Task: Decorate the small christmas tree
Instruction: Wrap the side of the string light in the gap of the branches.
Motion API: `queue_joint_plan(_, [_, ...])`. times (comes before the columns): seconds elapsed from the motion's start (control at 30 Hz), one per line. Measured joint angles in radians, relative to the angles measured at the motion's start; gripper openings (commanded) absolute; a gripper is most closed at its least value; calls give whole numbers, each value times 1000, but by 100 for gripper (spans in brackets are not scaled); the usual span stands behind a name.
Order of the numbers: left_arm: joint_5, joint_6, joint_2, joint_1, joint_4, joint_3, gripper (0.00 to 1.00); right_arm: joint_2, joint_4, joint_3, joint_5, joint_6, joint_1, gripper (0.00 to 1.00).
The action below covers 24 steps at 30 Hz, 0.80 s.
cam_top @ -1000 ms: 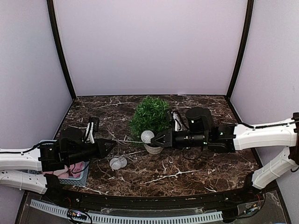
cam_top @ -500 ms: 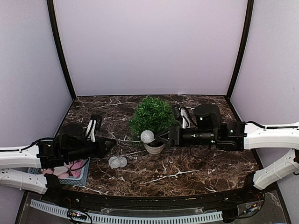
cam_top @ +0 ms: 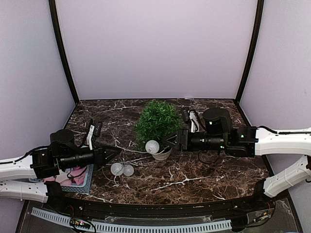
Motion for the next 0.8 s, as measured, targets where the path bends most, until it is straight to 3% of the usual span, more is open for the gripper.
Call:
queue_joint_plan(0.27, [56, -4, -21, 0, -43, -1, 0, 0, 8, -12, 5, 0, 0, 60])
queue_joint_plan(0.8, [-183, -165, 35, 0, -288, 127, 0, -37, 14, -16, 27, 0, 0, 68])
